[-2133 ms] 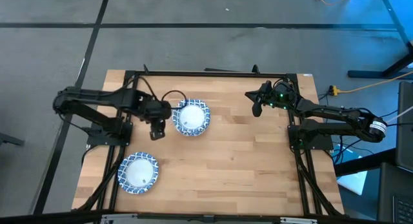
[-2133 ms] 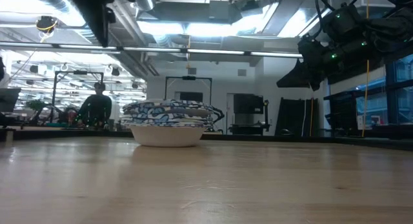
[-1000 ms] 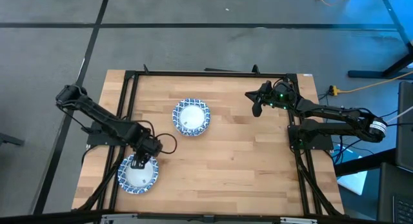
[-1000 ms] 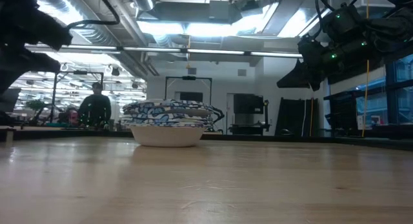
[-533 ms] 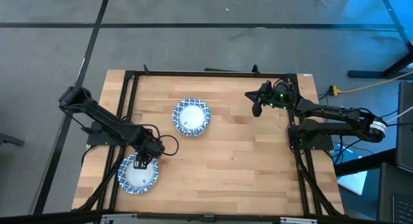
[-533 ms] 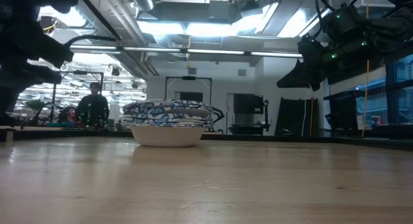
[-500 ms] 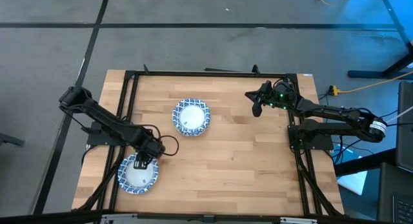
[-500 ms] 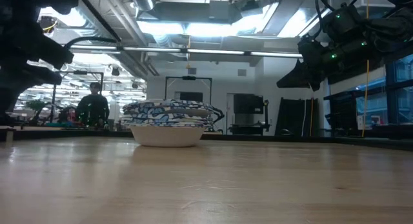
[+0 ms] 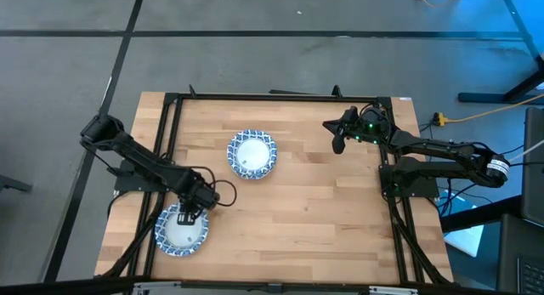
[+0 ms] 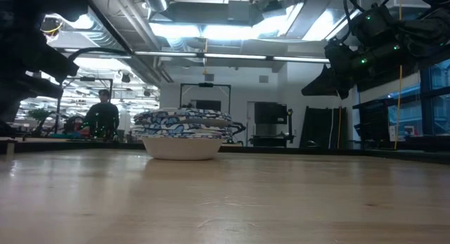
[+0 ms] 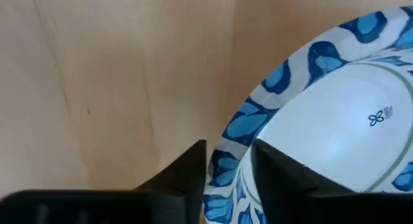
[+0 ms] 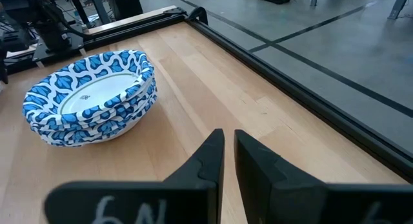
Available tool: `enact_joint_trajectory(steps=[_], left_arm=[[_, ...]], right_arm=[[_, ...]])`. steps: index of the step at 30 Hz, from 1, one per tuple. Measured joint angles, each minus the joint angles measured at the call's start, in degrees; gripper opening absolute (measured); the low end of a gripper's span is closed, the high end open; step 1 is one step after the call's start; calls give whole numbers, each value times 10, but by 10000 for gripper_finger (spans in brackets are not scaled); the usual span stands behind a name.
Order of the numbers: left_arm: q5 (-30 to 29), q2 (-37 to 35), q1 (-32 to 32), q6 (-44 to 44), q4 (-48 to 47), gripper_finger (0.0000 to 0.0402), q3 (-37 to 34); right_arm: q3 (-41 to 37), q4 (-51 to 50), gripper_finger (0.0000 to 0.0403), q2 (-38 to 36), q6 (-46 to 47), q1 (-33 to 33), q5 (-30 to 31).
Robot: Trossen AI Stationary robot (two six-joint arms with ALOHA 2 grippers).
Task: Nest bowls inside each other
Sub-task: Stack the blue patterned bowl on the stacked blue patterned bowls
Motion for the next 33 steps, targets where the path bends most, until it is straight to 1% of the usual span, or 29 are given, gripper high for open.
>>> enact_joint_trajectory(steps=[7,8,12,14,17,19,23,29,31,33], left_arm=[[32,0,30,-4,2,18,0],[32,0,36,-4,5,10,0],[35,0,60,6,25,9,0],[57,0,77,24,38,4,0],[81,-2,112,28,48,3,0],[112,-8,139,39,64,2,0],[199,-22,186,60,125,2,0],[247,-48,257,57,216,1,0],[279,-57,282,55,263,1,0],[294,-64,308,33,311,1,0]], right_arm=[[0,0,38,0,-1,0,0],[0,0,38,0,-1,0,0],[0,0,38,0,-1,0,0],[0,0,38,0,-1,0,0],[0,0,38,0,-1,0,0],[0,0,38,0,-1,0,0],[0,-1,38,0,-1,0,0],[0,-5,38,0,-1,0,0],[0,-5,38,0,-1,0,0],[0,-5,38,0,-1,0,0]])
